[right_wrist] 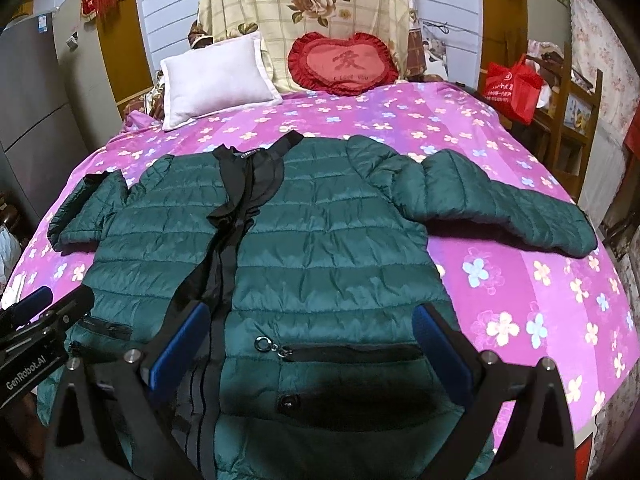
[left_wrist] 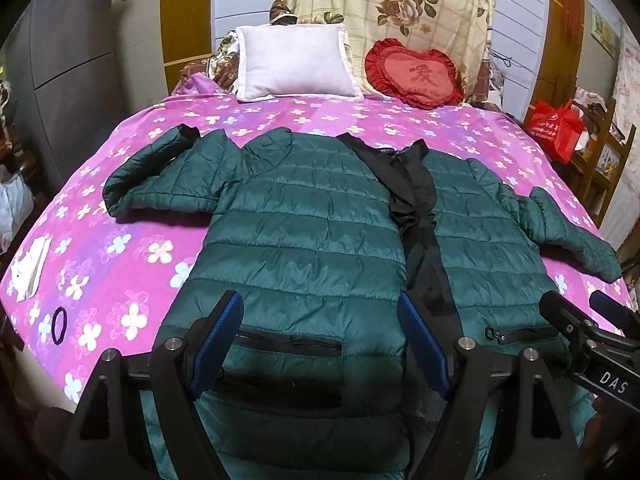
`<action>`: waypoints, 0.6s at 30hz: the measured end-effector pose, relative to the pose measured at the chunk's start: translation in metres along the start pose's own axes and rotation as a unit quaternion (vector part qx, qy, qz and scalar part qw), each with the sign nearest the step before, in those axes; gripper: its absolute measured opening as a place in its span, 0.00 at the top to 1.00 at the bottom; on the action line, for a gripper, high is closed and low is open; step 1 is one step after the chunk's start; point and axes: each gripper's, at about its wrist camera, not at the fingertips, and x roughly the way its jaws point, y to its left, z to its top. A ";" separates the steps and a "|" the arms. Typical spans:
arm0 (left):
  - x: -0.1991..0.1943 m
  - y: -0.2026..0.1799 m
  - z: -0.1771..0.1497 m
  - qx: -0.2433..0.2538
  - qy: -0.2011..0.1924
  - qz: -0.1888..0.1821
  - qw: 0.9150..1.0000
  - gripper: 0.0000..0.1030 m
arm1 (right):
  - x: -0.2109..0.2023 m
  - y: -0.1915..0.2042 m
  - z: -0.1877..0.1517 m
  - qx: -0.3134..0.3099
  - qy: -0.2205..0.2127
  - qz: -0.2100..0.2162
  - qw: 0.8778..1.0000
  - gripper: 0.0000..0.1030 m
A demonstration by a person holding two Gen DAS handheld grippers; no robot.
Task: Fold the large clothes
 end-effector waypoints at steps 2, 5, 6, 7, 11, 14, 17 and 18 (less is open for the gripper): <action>0.002 -0.001 -0.001 0.002 0.003 -0.001 1.000 0.43 | 0.002 -0.001 0.000 0.002 0.002 0.001 1.000 0.00; 0.004 -0.001 -0.001 0.006 0.005 0.000 1.000 0.43 | 0.004 -0.003 0.000 0.004 0.006 -0.001 1.000 0.00; 0.004 -0.001 -0.001 0.007 0.005 0.000 1.000 0.43 | 0.006 -0.003 0.000 0.004 0.007 -0.002 1.000 0.00; 0.004 -0.001 -0.002 0.008 0.006 -0.001 1.000 0.43 | 0.006 -0.003 0.000 0.003 0.009 -0.004 1.000 0.00; 0.006 0.000 -0.002 0.005 0.008 -0.003 1.000 0.43 | 0.005 -0.003 0.002 0.004 -0.001 -0.001 1.000 0.00; 0.005 -0.001 -0.003 0.005 0.007 -0.001 1.000 0.43 | 0.007 -0.002 0.002 -0.002 0.011 -0.002 1.000 0.00; 0.005 0.000 -0.003 0.004 0.005 -0.001 1.000 0.43 | 0.007 -0.002 0.002 -0.004 0.021 -0.004 1.000 0.00; 0.005 0.000 -0.003 0.004 0.005 -0.001 1.000 0.43 | 0.007 -0.002 0.002 -0.005 0.021 -0.006 1.000 0.00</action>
